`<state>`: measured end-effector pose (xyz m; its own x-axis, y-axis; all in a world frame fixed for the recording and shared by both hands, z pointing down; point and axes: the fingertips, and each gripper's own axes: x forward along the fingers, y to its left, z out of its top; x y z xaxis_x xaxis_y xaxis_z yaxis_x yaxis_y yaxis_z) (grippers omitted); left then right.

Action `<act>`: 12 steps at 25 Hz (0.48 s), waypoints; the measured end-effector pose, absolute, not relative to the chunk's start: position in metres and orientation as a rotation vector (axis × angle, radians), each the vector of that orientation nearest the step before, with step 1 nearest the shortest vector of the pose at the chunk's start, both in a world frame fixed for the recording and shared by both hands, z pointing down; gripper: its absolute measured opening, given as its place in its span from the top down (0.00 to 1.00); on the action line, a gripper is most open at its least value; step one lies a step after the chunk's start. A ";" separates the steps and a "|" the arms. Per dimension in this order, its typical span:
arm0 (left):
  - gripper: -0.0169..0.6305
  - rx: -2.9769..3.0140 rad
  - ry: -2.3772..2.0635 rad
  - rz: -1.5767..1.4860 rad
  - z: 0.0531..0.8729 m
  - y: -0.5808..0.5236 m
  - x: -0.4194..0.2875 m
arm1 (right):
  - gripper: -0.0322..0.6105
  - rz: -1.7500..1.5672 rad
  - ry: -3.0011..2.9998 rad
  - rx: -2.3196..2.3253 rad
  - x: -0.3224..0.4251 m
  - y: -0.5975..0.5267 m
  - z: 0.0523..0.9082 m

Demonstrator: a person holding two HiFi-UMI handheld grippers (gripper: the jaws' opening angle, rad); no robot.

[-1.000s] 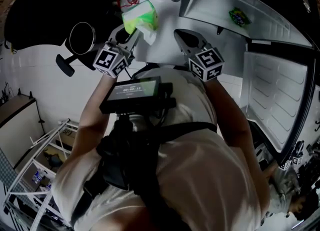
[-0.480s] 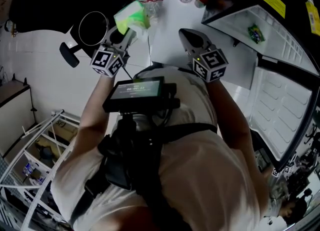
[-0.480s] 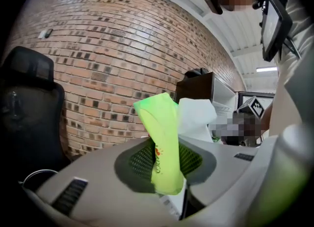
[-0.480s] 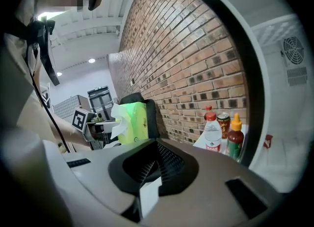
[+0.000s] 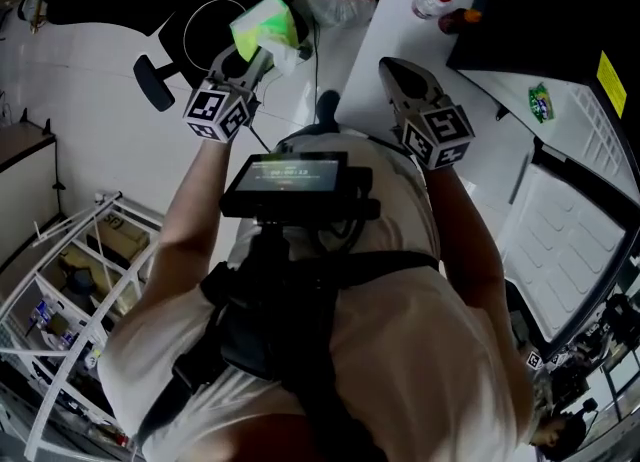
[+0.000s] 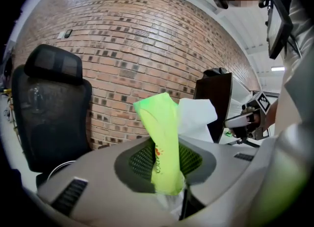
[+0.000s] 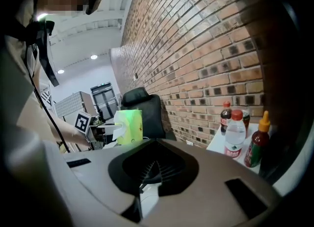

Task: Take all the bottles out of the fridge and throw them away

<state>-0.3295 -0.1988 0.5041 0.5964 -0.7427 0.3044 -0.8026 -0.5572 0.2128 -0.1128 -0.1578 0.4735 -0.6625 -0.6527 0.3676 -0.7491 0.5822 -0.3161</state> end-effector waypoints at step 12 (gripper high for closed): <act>0.82 2.383 -1.382 0.289 0.531 -0.221 -0.412 | 0.96 0.670 -2.582 1.166 -0.143 -0.165 0.478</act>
